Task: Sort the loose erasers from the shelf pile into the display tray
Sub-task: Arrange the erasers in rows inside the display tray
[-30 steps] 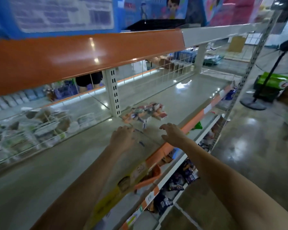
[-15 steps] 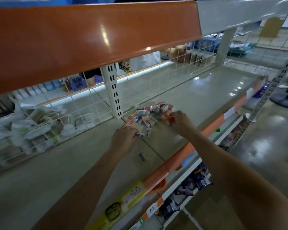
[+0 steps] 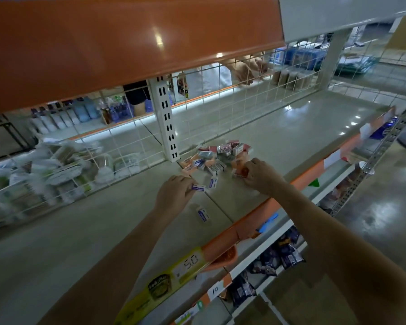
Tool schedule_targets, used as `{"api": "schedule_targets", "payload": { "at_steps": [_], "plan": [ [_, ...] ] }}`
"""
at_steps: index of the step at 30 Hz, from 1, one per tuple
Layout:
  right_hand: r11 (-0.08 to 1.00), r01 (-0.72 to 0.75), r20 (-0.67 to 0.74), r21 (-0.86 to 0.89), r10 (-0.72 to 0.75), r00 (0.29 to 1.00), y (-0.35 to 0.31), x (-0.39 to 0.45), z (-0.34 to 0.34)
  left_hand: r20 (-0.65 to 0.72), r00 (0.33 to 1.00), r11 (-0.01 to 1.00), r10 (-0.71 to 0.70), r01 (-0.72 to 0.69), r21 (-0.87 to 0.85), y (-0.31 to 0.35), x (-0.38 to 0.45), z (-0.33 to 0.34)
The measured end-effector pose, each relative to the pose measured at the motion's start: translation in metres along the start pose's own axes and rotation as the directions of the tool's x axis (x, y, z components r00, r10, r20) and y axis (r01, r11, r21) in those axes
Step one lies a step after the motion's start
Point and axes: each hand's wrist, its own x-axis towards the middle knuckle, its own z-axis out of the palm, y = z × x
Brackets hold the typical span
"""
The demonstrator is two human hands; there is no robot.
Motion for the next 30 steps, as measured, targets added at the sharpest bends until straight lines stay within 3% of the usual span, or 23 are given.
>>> {"api": "schedule_targets", "payload": {
  "at_steps": [4, 7, 13, 22, 30],
  "plan": [
    [0.996, 0.07, -0.056, 0.062, -0.067, 0.996, -0.012, -0.013, 0.003, -0.009, 0.996, 0.996, -0.086, 0.085, -0.029, -0.009, -0.018, -0.01],
    [0.96, 0.057, -0.075, 0.275, -0.038, 0.997, -0.03, -0.026, 0.004, -0.029, 0.993, 0.99, -0.116, 0.113, -0.087, -0.014, -0.035, -0.021],
    [0.742, 0.098, 0.013, 0.663, -0.143, 0.99, -0.1, -0.049, 0.01, -0.147, 0.967, 0.966, -0.206, 0.178, -0.186, -0.037, -0.091, -0.063],
    [0.569, 0.139, 0.104, 0.81, -0.373, 0.922, -0.248, -0.083, 0.02, -0.237, 0.888, 0.911, -0.395, 0.345, -0.228, -0.083, -0.212, -0.124],
    [0.552, 0.214, 0.142, 0.806, -0.532, 0.835, -0.388, -0.119, 0.041, -0.331, 0.808, 0.873, -0.487, 0.446, -0.197, -0.14, -0.328, -0.181]
  ]
}}
